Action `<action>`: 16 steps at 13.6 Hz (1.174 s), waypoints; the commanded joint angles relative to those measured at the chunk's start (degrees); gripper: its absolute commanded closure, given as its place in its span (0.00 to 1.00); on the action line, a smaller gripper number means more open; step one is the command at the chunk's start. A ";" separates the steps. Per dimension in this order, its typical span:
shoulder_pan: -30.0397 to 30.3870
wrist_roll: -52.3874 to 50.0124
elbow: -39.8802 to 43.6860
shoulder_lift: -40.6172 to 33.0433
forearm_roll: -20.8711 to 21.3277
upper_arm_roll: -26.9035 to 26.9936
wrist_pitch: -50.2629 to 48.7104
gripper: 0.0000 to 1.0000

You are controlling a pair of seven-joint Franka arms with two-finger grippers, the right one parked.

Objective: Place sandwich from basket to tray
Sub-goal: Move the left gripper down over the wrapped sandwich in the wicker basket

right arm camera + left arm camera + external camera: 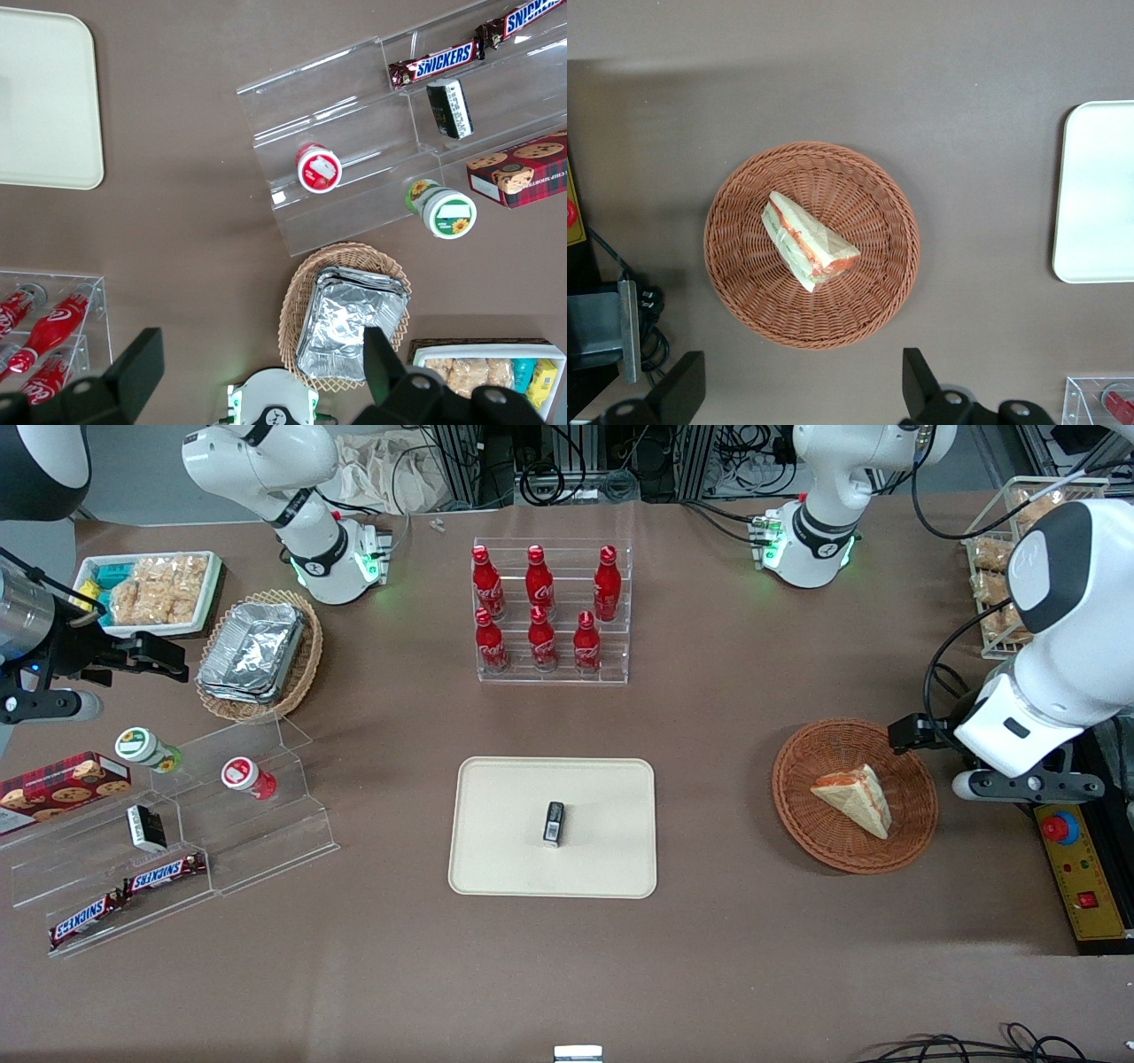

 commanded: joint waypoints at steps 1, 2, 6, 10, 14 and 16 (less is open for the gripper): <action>0.16 -0.42 1.76 0.93 0.49 -0.04 -1.45 0.00; 0.16 -0.51 2.10 1.63 0.48 -0.04 -1.44 0.00; 0.07 -5.83 2.47 3.39 1.27 -0.04 -1.27 0.00; 2.87 -12.01 -4.29 2.52 0.66 0.23 5.30 0.00; 3.85 -25.14 -11.85 2.51 0.74 0.40 12.43 0.00; 3.76 -31.25 -14.66 2.95 1.19 0.40 16.20 0.00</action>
